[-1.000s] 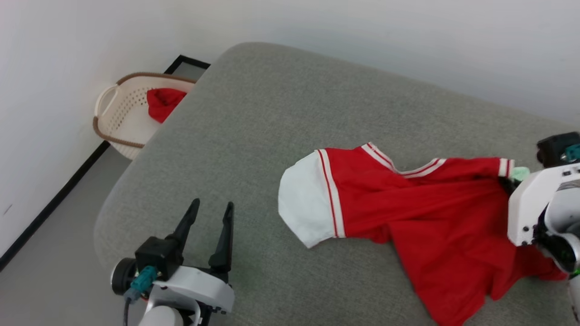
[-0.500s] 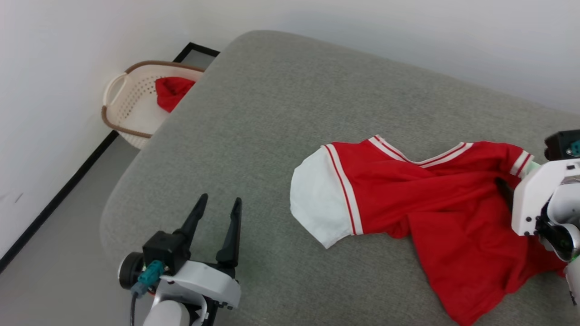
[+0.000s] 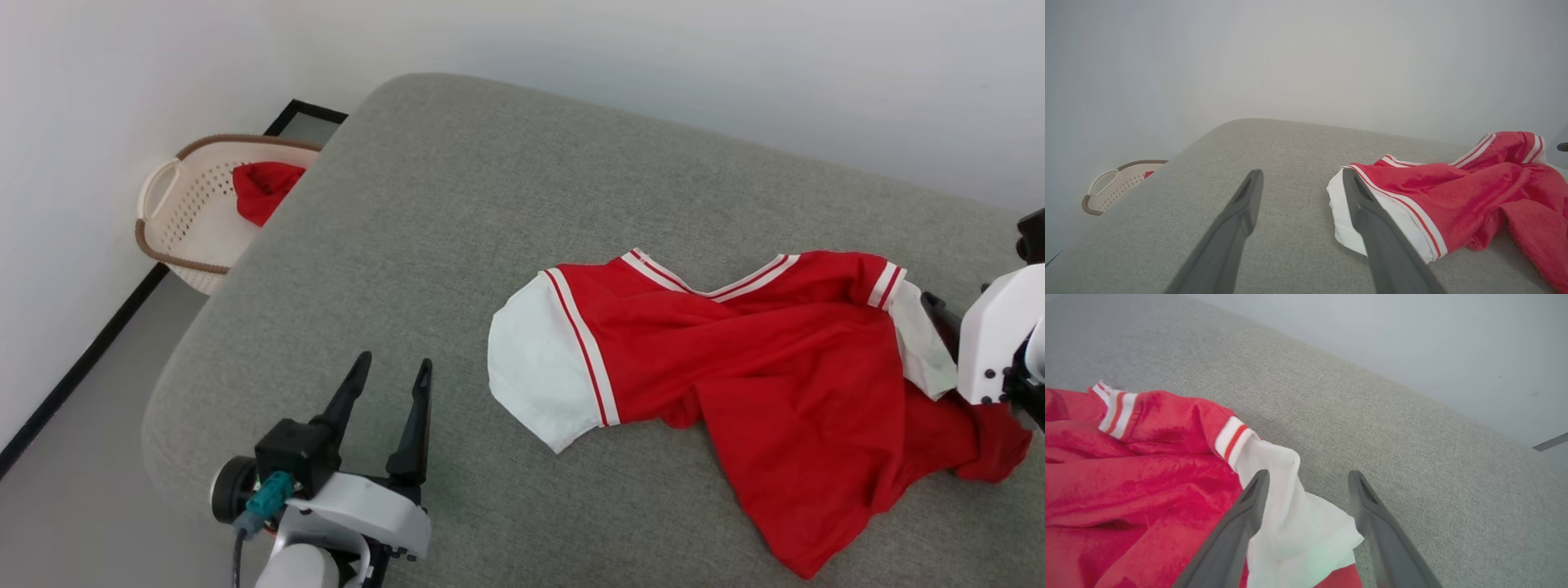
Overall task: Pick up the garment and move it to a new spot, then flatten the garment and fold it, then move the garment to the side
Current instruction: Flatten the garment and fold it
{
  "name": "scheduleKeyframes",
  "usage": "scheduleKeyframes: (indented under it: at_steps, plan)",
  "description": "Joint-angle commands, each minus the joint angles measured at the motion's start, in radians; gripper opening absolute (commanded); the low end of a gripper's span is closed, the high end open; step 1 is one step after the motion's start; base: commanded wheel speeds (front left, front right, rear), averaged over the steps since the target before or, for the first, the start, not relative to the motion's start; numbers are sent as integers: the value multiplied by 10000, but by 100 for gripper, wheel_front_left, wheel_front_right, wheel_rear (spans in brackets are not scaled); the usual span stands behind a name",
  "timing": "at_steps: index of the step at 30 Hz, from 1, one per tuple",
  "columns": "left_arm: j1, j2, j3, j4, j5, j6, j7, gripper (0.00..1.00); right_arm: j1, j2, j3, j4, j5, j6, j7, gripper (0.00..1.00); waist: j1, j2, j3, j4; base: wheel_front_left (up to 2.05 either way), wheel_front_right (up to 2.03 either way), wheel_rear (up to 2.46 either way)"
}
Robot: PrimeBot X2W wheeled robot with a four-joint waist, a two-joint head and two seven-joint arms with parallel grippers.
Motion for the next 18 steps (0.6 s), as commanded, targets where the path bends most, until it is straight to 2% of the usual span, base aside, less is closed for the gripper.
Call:
scheduleKeyframes:
  at_steps: [1, 7, 18]
  plan:
    - [-21, 35, -5, -28, 10, -27, 4, 100, 9, -22, 0, -8, 8, -3, 45, 100, 0, -1, 27, -4, 0, 0, 0]
    - [-155, 2, -151, -120, -39, -27, 4, 100, 154, -171, -88, 106, 151, -3, 423, 100, 0, -1, 297, 155, 0, 0, 0]
    - [-255, -43, -327, -51, -117, -26, 4, 100, -59, 31, -224, 1045, 49, -3, 1619, 100, 0, -1, 519, 622, 0, 0, 0]
